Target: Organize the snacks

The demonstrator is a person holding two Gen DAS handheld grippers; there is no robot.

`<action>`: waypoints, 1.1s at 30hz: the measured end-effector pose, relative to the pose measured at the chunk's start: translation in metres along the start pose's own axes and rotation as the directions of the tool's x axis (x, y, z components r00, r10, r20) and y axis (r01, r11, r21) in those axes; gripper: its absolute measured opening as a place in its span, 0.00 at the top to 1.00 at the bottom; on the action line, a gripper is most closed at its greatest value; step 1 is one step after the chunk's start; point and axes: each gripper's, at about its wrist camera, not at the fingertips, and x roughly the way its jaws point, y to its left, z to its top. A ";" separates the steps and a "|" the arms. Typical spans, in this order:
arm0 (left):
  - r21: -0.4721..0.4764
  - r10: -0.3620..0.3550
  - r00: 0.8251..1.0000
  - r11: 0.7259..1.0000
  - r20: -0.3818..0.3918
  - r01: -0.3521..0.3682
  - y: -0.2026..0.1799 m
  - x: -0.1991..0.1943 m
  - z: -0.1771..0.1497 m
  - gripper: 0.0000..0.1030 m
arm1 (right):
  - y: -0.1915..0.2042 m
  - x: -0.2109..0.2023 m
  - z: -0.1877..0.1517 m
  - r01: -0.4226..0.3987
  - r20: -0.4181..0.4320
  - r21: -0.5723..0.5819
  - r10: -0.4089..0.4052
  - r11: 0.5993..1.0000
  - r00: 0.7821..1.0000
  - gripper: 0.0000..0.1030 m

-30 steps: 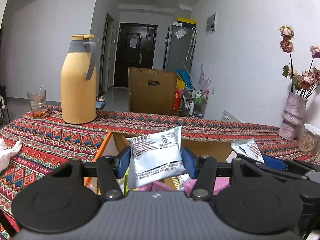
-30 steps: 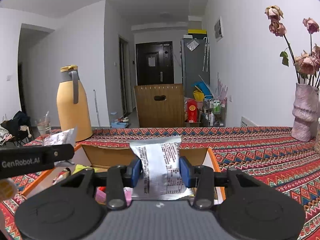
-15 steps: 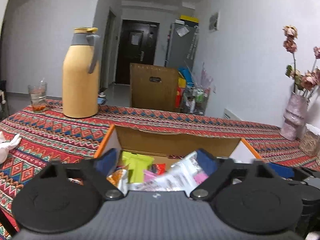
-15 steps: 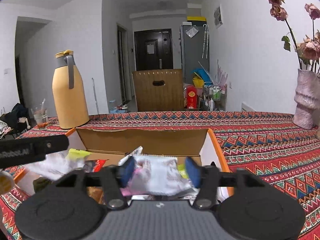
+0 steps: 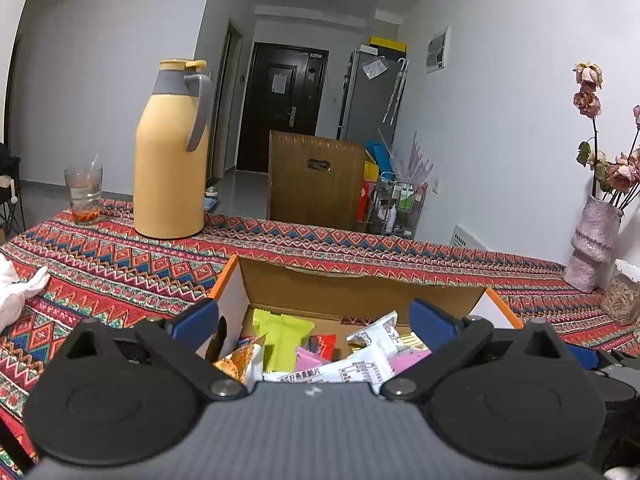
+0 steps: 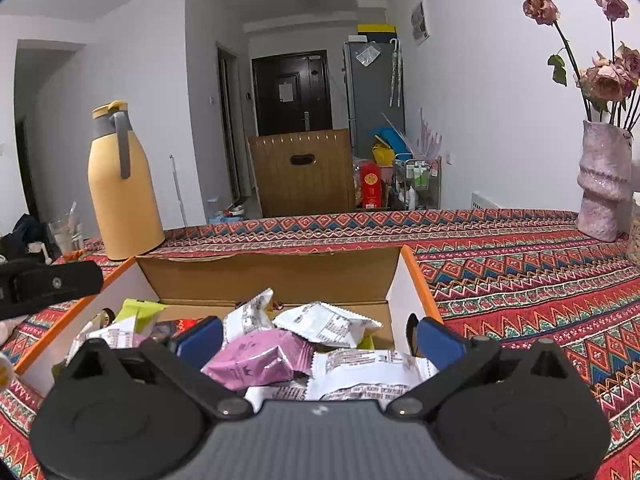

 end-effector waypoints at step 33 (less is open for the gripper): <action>0.087 -0.037 0.999 0.995 -0.003 0.037 0.014 -0.142 -0.039 0.00 | 0.010 -0.147 -0.045 -0.032 0.018 -0.047 0.033 0.998 0.999 0.00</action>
